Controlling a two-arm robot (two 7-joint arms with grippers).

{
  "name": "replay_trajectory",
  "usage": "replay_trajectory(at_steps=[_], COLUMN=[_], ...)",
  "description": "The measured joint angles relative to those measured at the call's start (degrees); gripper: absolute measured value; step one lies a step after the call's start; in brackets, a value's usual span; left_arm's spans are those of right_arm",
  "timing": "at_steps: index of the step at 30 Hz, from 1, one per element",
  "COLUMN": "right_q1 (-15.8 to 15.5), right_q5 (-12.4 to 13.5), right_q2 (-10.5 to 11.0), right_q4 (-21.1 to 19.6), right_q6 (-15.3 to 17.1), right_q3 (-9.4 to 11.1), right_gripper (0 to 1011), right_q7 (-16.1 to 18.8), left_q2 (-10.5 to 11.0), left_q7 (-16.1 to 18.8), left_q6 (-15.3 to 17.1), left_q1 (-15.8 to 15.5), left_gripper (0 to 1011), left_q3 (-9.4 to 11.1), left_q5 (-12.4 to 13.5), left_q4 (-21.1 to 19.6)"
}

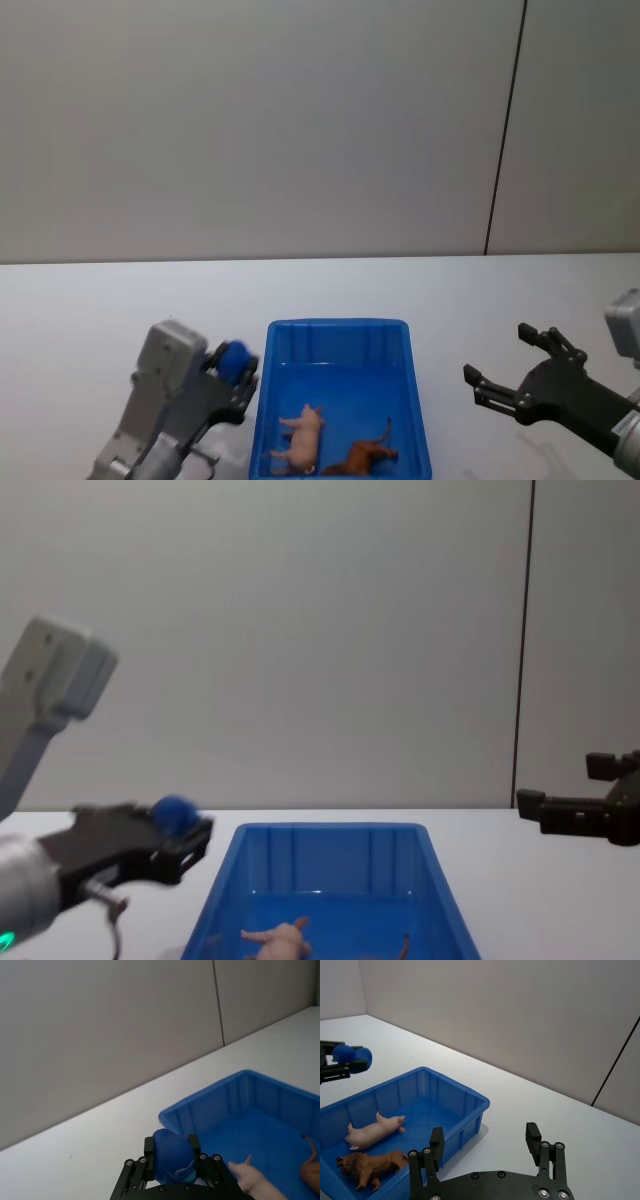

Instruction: Pick up the two dolls from the table and place them into the box.

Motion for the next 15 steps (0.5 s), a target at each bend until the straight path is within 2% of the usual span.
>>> replay_trajectory(at_steps=[1, 3, 4, 5, 6, 9, 12, 15], right_q1=[0.0, 0.0, 0.0, 0.0, 0.0, 0.0, 0.0, 0.0], right_q5=[0.0, 0.0, 0.0, 0.0, 0.0, 0.0, 0.0, 0.0], right_q2=[0.0, 0.0, 0.0, 0.0, 0.0, 0.0, 0.0, 0.0], right_q4=[0.0, 0.0, 0.0, 0.0, 0.0, 0.0, 0.0, 0.0], right_q6=[0.0, 0.0, 0.0, 0.0, 0.0, 0.0, 0.0, 0.0], right_q3=[0.0, 0.0, 0.0, 0.0, 0.0, 0.0, 0.0, 0.0], right_gripper=[1001, 1001, 1001, 1001, 1001, 1001, 1001, 1001], right_q7=[0.0, 0.0, 0.0, 0.0, 0.0, 0.0, 0.0, 0.0], left_q2=[-0.5, -0.9, -1.4, -1.7, -2.2, -3.3, -4.3, -5.5], left_q7=[-0.6, -1.1, -1.9, -2.3, -3.0, -4.6, -5.7, -7.2], left_q6=[-0.1, -0.3, -0.4, -0.5, -0.6, -0.9, -1.2, -1.7], left_q1=[-0.7, -1.2, -1.8, -2.1, -2.6, -3.7, -4.5, -5.4], left_gripper=[391, 440, 501, 501, 565, 625, 751, 820], left_q3=[0.2, 0.3, 0.6, 0.7, 0.9, 1.5, 2.1, 2.7], left_q5=[0.8, 1.6, 2.4, 2.7, 3.4, 4.5, 5.1, 5.7], left_q4=[-0.2, -0.4, -0.5, -0.5, -0.5, -0.2, 0.2, 0.9])
